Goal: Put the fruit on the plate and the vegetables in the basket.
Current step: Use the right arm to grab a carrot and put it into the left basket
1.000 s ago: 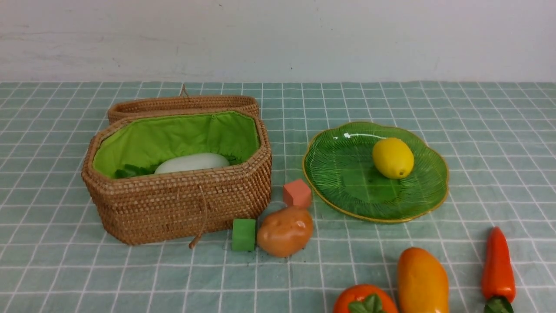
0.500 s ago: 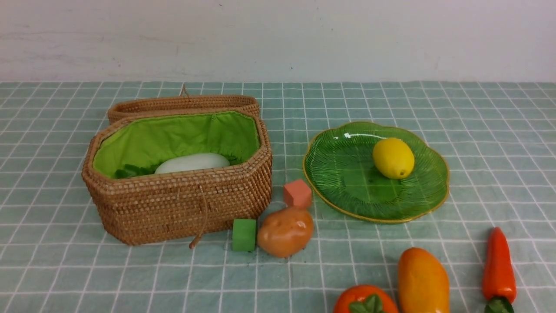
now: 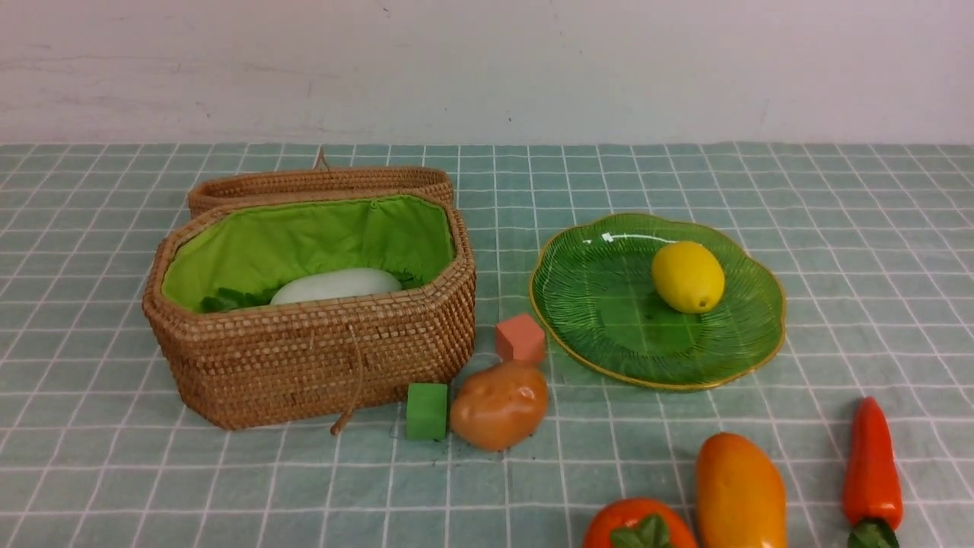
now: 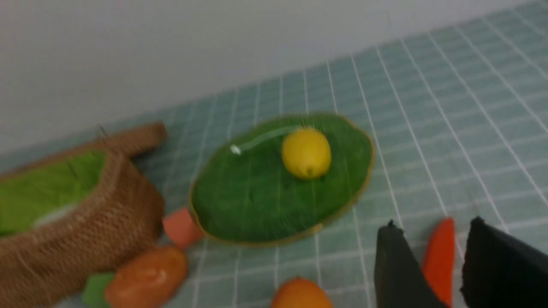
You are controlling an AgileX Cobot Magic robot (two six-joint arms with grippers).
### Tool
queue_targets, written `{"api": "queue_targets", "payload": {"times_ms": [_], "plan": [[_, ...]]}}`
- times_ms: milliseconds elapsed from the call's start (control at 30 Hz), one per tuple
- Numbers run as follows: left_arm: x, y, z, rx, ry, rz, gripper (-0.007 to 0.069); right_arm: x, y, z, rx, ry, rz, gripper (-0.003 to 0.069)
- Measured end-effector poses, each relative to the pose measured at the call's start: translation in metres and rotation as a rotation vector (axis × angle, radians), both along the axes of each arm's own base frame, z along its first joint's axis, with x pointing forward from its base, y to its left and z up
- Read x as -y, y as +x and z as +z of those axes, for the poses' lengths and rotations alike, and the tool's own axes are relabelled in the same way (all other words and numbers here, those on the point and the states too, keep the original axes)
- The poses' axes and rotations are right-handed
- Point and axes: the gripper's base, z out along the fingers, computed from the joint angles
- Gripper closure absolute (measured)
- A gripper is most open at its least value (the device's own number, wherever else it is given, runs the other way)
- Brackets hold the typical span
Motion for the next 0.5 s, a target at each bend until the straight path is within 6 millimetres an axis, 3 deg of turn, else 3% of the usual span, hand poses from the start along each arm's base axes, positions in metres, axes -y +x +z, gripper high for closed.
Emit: {"api": "queue_targets", "payload": {"times_ms": [100,367,500], "plan": [[0.000,0.000,0.000,0.000,0.000,0.000,0.0599,0.003,0.025,-0.003,-0.135,-0.067,0.015,0.0419],[0.000,0.000,0.000,0.000,0.000,0.000,0.0595,0.002,0.087,-0.054,-0.475,-0.006,0.025,0.0412],[0.000,0.000,0.000,0.000,0.000,0.000,0.0592,0.003,0.115,-0.074,-0.610,-0.008,0.025,0.0356]]}}
